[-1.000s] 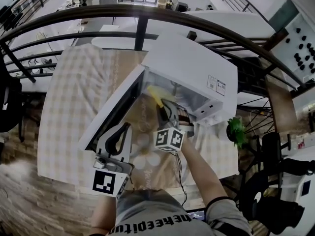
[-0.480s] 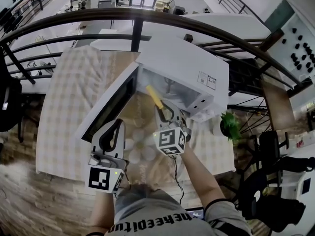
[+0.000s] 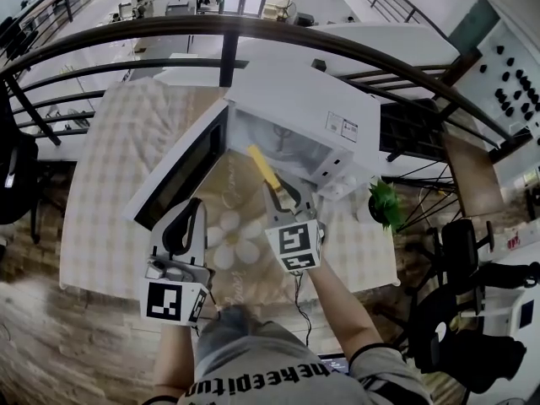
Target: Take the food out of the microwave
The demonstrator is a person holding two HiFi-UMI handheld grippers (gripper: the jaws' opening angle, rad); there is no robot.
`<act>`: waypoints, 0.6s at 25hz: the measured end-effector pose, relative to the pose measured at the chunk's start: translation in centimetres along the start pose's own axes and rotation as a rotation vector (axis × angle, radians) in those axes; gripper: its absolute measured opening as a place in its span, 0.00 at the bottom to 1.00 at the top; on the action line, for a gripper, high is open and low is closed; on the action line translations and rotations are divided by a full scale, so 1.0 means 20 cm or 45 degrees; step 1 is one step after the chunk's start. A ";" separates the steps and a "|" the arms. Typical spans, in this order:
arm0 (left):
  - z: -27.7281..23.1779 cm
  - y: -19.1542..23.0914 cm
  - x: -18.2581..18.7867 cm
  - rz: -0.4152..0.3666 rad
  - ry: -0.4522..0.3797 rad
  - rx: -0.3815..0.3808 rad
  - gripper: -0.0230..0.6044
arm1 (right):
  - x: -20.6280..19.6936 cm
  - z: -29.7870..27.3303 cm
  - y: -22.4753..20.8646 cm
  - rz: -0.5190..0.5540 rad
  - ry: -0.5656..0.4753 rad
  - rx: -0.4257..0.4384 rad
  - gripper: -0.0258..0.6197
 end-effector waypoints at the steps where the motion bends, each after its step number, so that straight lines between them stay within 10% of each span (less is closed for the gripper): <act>1: 0.01 -0.01 0.01 -0.001 -0.002 0.003 0.06 | 0.00 0.02 0.00 -0.019 -0.010 0.000 0.17; 15: 0.13 -0.17 0.09 -0.012 -0.021 0.032 0.06 | 0.05 0.38 -0.06 -0.232 -0.094 -0.009 0.17</act>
Point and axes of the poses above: the fingertips, and each gripper's own axes: z backward along the fingers, y to its left, x out of its top, the point moved 8 cm from there along z, backward along the fingers, and after that the axes turned 5 degrees about -x, right-handed, at the moved point
